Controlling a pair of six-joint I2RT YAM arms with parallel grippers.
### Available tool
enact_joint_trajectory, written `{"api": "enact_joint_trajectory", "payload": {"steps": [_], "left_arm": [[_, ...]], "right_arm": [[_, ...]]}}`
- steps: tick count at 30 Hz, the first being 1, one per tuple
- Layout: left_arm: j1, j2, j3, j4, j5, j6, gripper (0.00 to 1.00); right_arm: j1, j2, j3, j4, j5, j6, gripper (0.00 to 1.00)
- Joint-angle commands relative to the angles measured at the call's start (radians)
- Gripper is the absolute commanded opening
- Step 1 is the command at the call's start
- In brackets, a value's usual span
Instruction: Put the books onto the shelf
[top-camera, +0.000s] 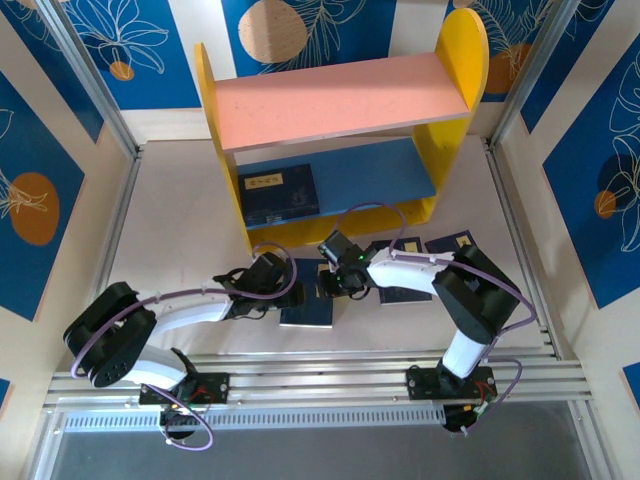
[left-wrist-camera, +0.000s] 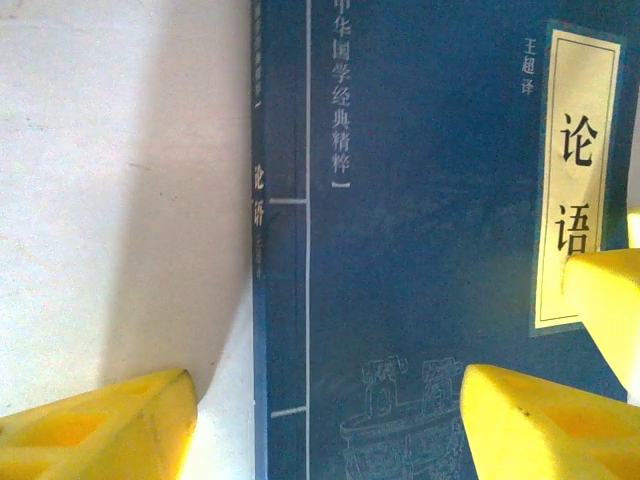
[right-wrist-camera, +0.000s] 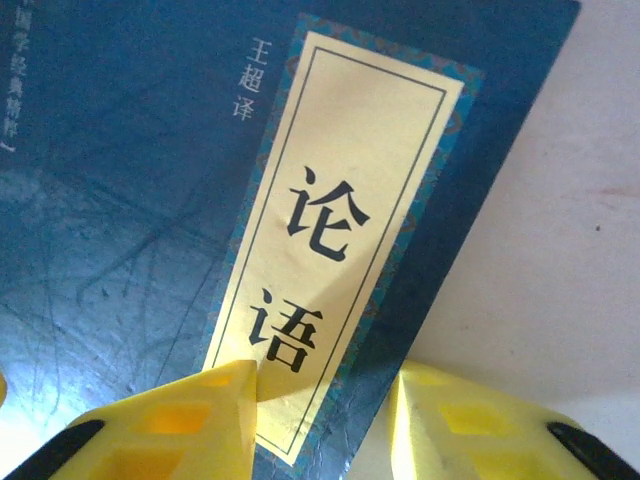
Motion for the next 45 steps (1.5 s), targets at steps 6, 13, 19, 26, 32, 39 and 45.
{"api": "enact_joint_trajectory", "payload": {"steps": [6,13,19,26,32,39,45], "left_arm": [[0.007,0.041,-0.02,0.08,0.062,-0.015,0.7],[0.007,0.04,-0.008,0.076,0.067,-0.004,0.7],[0.007,-0.027,0.012,0.099,0.135,0.052,0.7],[0.007,-0.154,0.028,0.049,0.13,0.082,0.71],[0.006,-0.166,0.016,0.052,0.127,0.077,0.7],[0.007,-0.146,0.017,0.054,0.13,0.077,0.66],[0.007,-0.158,0.035,0.0,0.098,0.099,0.62]], "right_arm": [[0.085,0.155,-0.025,0.158,-0.199,0.033,0.28],[0.111,0.191,0.003,0.183,-0.238,0.047,0.23],[0.126,0.225,0.023,0.186,-0.246,0.053,0.2],[0.125,0.224,0.034,0.183,-0.249,0.047,0.19],[0.126,0.231,0.06,0.169,-0.246,0.037,0.19],[0.123,0.229,0.069,0.153,-0.238,0.03,0.19],[0.106,0.218,0.057,0.135,-0.214,0.025,0.21]]}}
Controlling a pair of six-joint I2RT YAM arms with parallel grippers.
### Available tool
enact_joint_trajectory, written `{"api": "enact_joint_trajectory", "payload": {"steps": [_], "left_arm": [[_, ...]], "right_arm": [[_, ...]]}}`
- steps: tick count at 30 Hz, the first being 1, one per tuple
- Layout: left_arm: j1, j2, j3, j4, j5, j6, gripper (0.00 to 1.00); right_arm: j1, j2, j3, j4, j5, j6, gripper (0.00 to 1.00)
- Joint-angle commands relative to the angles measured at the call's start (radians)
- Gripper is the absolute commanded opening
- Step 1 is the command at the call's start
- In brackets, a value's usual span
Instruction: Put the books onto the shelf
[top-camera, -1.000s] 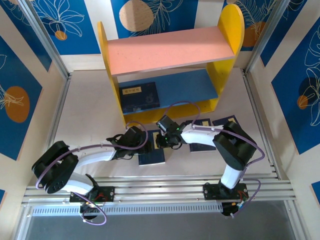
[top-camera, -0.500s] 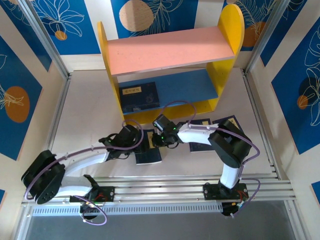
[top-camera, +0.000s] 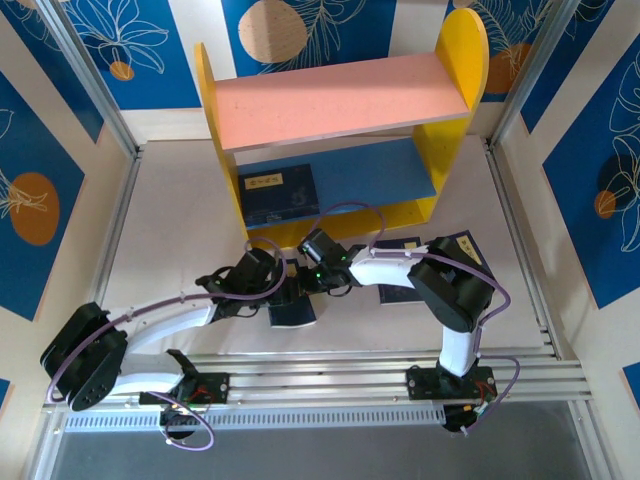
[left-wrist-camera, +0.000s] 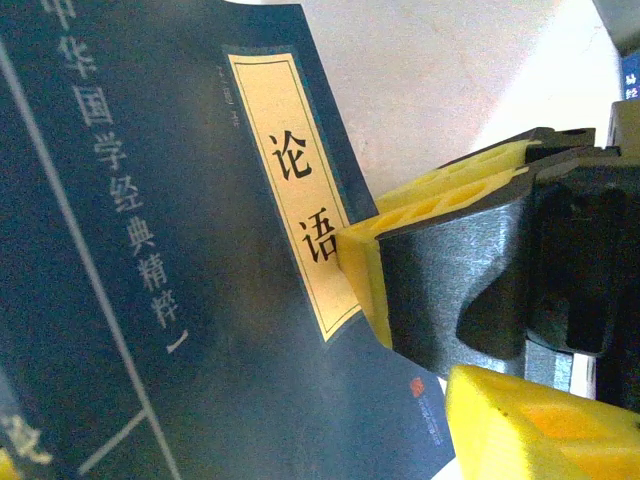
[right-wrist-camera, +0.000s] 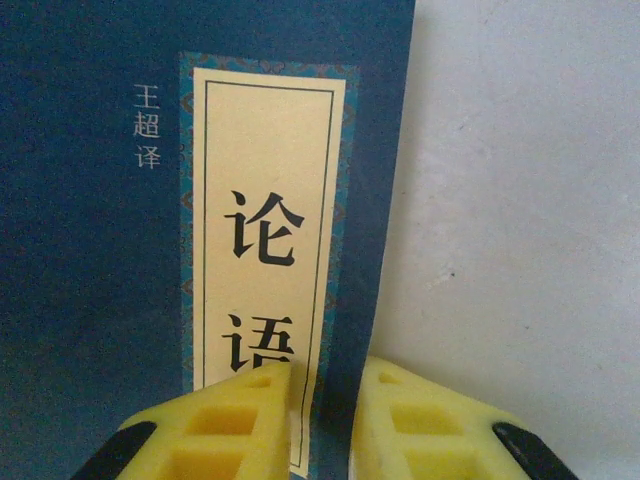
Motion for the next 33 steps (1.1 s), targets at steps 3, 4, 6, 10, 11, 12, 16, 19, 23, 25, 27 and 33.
{"api": "enact_joint_trajectory", "payload": {"steps": [3,4,6,10,11,12,16,19,23,25,27,33], "left_arm": [[-0.016,-0.012,0.04,0.049,0.029,0.044,0.59],[-0.016,-0.015,0.039,0.045,0.026,0.044,0.58],[-0.014,-0.024,0.041,0.036,0.019,0.047,0.56],[-0.015,-0.029,0.04,0.032,0.014,0.049,0.51],[-0.015,-0.028,0.043,0.031,0.012,0.049,0.5],[-0.014,-0.028,0.042,0.029,0.011,0.05,0.48],[-0.014,-0.028,0.042,0.026,0.009,0.05,0.42],[-0.013,-0.031,0.042,0.021,0.005,0.051,0.39],[-0.014,-0.044,0.039,0.011,-0.004,0.052,0.37],[-0.013,-0.05,0.038,0.006,-0.008,0.052,0.36],[-0.012,-0.056,0.038,-0.003,-0.011,0.053,0.36],[-0.009,-0.074,0.039,-0.014,-0.018,0.056,0.34]], "right_arm": [[0.036,0.072,-0.049,-0.052,-0.096,-0.019,0.24],[0.03,0.067,-0.053,-0.055,-0.094,-0.02,0.24],[0.02,0.057,-0.059,-0.058,-0.091,-0.026,0.25],[0.003,0.043,-0.068,-0.061,-0.086,-0.031,0.31],[0.0,0.038,-0.072,-0.062,-0.084,-0.032,0.33],[-0.004,0.034,-0.074,-0.064,-0.082,-0.034,0.34],[-0.021,0.017,-0.089,-0.063,-0.077,-0.037,0.35],[-0.028,0.007,-0.1,-0.064,-0.066,-0.038,0.4],[-0.048,-0.009,-0.117,-0.066,-0.06,-0.042,0.41],[-0.057,-0.019,-0.128,-0.064,-0.058,-0.043,0.41],[-0.066,-0.028,-0.135,-0.068,-0.051,-0.045,0.41],[-0.093,-0.056,-0.157,-0.069,-0.049,-0.054,0.41]]}}
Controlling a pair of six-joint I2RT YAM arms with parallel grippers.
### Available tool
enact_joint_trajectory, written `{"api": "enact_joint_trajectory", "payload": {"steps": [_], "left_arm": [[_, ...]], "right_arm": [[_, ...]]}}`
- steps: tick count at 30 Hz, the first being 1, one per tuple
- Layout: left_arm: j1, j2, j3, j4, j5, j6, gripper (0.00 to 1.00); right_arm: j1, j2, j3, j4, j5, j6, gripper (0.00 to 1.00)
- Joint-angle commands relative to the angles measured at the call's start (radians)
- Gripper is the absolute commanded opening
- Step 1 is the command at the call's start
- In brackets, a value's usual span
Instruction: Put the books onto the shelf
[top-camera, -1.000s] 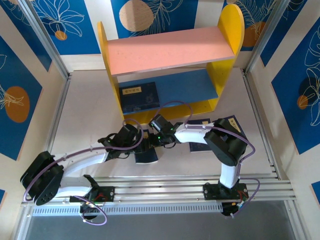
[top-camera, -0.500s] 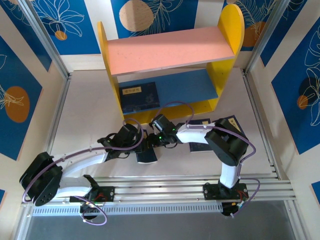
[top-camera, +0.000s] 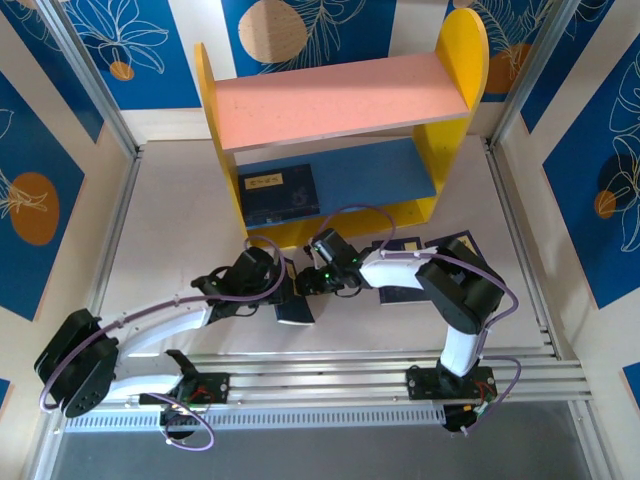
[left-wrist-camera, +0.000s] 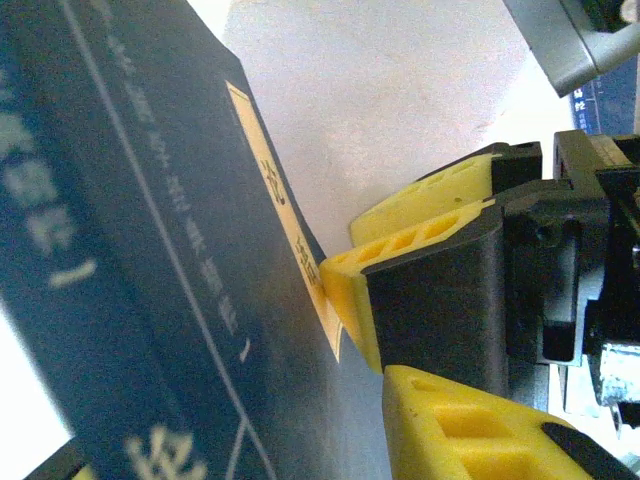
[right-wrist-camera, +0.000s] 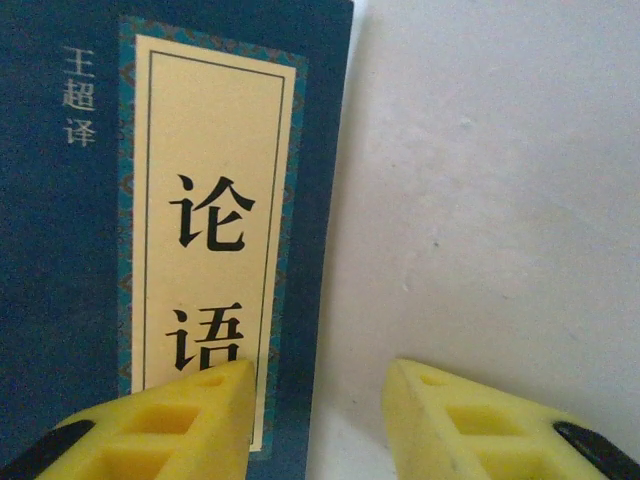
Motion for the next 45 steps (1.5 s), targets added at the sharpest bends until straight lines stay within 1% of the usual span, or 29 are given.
{"api": "enact_joint_trajectory", "payload": {"steps": [1,22,32,39,43,45], "left_arm": [[-0.005,-0.023,0.034,-0.009,-0.01,0.029,0.33],[-0.003,-0.058,0.028,-0.022,-0.015,0.032,0.25],[-0.003,-0.057,0.023,-0.011,-0.01,0.034,0.13],[-0.003,-0.055,0.021,-0.003,-0.003,0.036,0.07],[-0.002,-0.055,0.016,0.001,-0.004,0.045,0.0],[-0.001,-0.052,0.016,0.001,-0.007,0.052,0.0]], "right_arm": [[-0.029,-0.002,-0.054,-0.161,0.043,-0.022,0.41],[-0.05,-0.03,-0.081,-0.165,0.056,-0.023,0.41],[-0.051,-0.035,-0.083,-0.165,0.06,-0.021,0.41],[-0.05,-0.04,-0.088,-0.163,0.066,-0.02,0.4],[-0.055,-0.043,-0.078,-0.173,0.066,-0.026,0.4],[-0.055,-0.047,-0.06,-0.192,0.071,-0.032,0.4]]}}
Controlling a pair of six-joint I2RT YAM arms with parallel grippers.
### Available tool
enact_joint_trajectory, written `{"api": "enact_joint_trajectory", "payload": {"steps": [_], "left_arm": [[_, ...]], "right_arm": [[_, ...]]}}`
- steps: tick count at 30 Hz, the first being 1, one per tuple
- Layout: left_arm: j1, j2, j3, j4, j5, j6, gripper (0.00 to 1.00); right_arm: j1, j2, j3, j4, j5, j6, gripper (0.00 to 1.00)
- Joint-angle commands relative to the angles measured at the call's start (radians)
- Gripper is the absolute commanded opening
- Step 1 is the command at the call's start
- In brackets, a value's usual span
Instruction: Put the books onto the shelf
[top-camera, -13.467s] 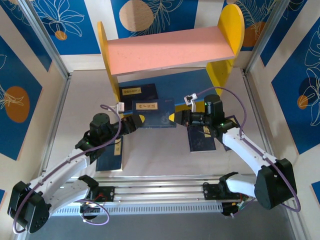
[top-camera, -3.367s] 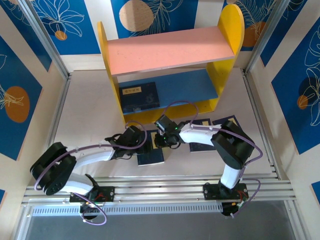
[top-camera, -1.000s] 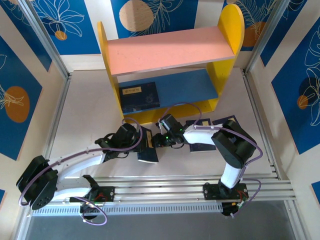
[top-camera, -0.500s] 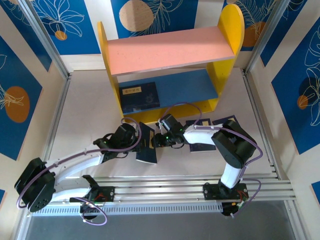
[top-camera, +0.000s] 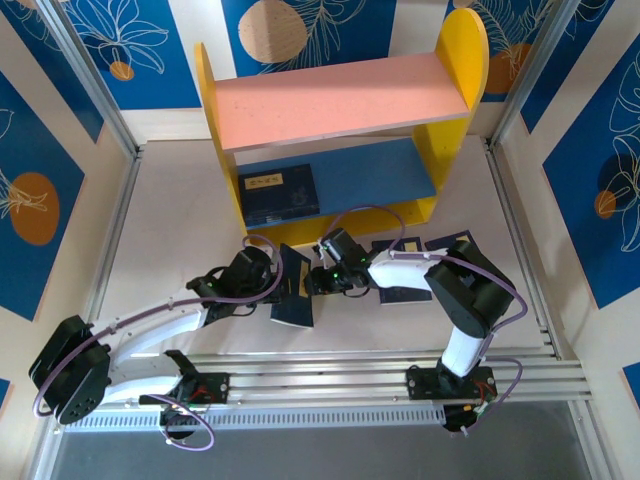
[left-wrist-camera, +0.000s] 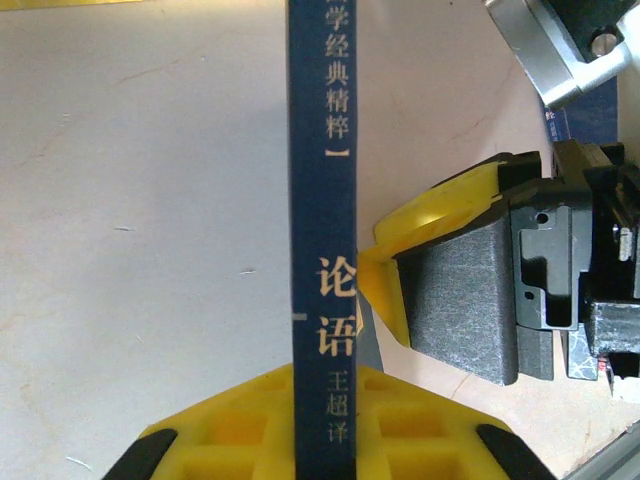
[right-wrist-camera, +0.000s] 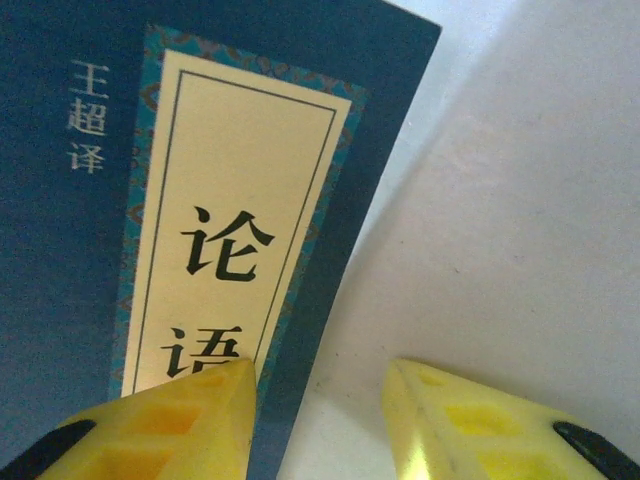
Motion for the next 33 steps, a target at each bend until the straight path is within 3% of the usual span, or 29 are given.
{"api": "enact_joint_trajectory", "payload": {"steps": [1,11,18,28,32,33], "left_arm": [[-0.002,-0.007,0.022,0.004,-0.003,0.032,0.0],[-0.001,-0.032,0.092,-0.081,-0.002,0.061,0.0],[-0.002,-0.098,0.222,-0.227,-0.011,0.106,0.0],[-0.002,-0.149,0.568,-0.309,0.065,0.224,0.0],[-0.002,-0.134,0.708,-0.295,0.037,0.282,0.0],[-0.001,-0.126,0.742,-0.28,0.032,0.296,0.0]], "right_arm": [[-0.018,-0.007,-0.013,-0.162,0.073,-0.021,0.41],[-0.029,-0.07,-0.009,-0.142,0.078,-0.03,0.4],[-0.052,-0.125,-0.02,-0.12,0.057,-0.047,0.41],[-0.09,-0.271,-0.038,-0.141,0.015,-0.081,0.41],[-0.103,-0.395,0.003,-0.189,-0.042,-0.105,0.41],[-0.105,-0.438,0.013,-0.195,-0.051,-0.111,0.45]]}}
